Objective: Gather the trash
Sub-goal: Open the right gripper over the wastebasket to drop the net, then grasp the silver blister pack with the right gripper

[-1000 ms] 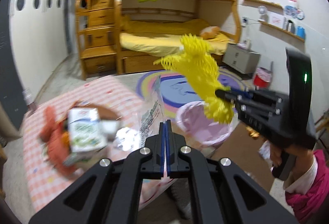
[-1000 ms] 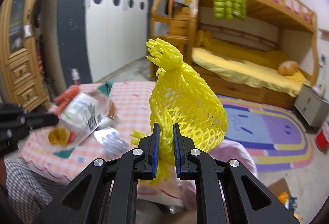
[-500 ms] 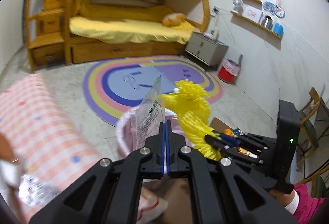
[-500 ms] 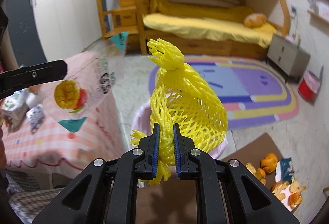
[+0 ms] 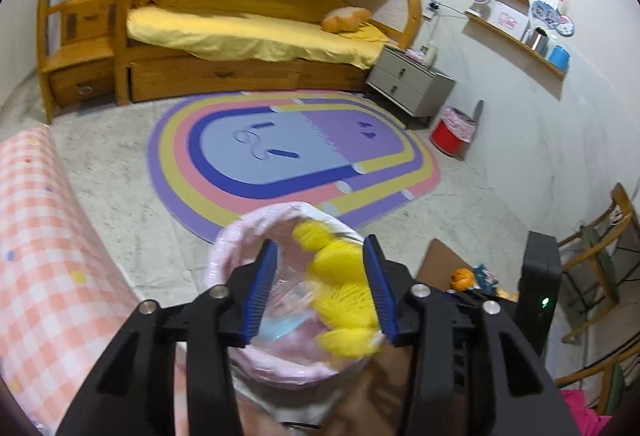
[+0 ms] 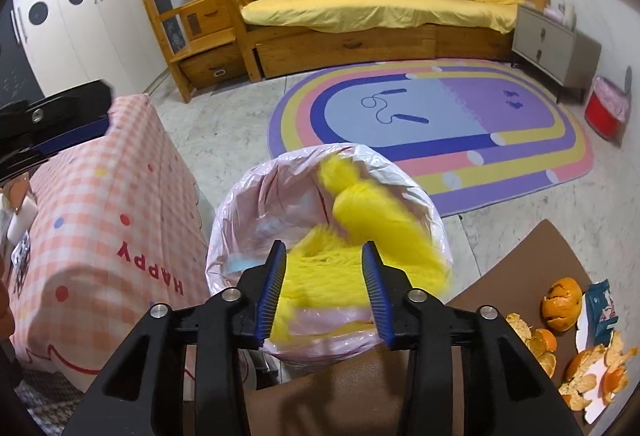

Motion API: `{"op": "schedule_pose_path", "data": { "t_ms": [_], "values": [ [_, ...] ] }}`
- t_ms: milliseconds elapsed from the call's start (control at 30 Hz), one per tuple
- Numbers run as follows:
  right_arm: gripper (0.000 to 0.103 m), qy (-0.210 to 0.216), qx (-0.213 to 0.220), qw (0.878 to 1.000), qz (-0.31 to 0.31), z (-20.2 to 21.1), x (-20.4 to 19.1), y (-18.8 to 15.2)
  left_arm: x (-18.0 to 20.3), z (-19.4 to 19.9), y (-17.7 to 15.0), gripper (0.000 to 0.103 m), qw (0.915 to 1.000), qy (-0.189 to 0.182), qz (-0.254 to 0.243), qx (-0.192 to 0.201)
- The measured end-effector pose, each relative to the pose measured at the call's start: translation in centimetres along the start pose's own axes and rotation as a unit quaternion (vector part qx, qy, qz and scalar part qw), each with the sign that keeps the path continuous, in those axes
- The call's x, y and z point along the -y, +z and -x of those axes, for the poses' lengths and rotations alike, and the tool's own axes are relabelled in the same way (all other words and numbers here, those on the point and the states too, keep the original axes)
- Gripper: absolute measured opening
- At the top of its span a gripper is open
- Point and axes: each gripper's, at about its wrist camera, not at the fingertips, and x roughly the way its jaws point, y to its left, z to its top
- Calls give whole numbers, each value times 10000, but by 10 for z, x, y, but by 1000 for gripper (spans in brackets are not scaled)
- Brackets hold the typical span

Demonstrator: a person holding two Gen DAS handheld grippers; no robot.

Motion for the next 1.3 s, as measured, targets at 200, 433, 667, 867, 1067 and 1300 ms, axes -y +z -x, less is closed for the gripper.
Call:
{"op": "schedule_pose_path", "data": {
  "t_ms": [200,433,667,867,1067,1300],
  "values": [
    [42,115,275,9995,-48,34,-12,6,-13,55,-3,55,9973,665,-5,323],
    [42,676,564,9954,379,95,-74,18,-32,146,-21,63,9880,1424,68,602],
    [50,1276,493,9848,1069,125,-166,13,-74,224,-61,72,9697,2303,415,705],
    [55,1519,120,9787,1378,116,-235,0,-126,266,-108,74,9482,2920,943,819],
    [55,1306,-234,9798,1498,84,-280,-16,-156,274,-141,74,9372,3239,1168,559],
    [55,935,-524,9839,1432,46,-296,-19,-174,280,-147,74,9313,3377,1254,533]
  ]
}}
